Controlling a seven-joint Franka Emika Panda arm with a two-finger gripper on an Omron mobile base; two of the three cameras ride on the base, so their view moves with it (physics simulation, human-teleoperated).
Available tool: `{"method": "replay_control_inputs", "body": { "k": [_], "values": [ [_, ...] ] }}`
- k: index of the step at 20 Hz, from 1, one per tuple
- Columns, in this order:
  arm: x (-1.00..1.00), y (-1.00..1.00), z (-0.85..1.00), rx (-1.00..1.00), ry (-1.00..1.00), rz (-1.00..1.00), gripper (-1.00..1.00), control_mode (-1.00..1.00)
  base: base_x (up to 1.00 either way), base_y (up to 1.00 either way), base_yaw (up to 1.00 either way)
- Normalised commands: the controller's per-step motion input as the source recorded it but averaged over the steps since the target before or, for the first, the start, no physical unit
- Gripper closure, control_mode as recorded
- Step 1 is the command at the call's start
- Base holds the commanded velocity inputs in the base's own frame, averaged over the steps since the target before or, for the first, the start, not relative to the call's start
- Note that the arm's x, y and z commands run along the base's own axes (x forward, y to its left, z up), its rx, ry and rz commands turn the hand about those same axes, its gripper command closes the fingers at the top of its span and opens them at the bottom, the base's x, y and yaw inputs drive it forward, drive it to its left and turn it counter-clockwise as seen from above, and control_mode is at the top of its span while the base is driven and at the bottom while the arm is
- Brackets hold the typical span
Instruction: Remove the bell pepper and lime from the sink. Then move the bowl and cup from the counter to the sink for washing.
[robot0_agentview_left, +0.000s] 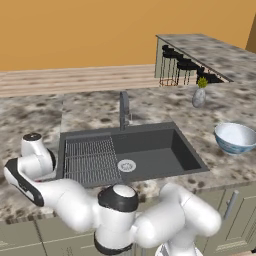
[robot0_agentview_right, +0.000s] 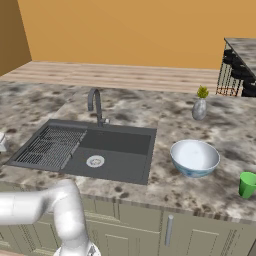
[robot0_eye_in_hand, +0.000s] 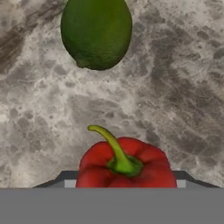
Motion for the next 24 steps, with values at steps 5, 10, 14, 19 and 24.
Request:
{"method": "replay_control_inputs", "body": {
  "k": [5, 10, 14, 19, 24],
  "values": [
    [0.16, 0.29, -0.3, -0.04, 0.0, 0.0, 1.0, -1.0, 0.0, 0.0, 0.0],
    [0.21, 0.31, -0.31, -0.01, 0.0, 0.0, 1.0, -1.0, 0.0, 0.0, 0.0],
    [0.2, 0.2, -0.34, -0.03, 0.0, 0.0, 1.0, -1.0, 0.0, 0.0, 0.0],
    [0.06, 0.12, -0.37, 0.0, 0.0, 0.0, 1.0, -1.0, 0.0, 0.0, 0.0],
    [-0.01, 0.04, -0.4, 0.0, 0.0, 0.0, 1.0, -1.0, 0.0, 0.0, 0.0]
  ]
}}
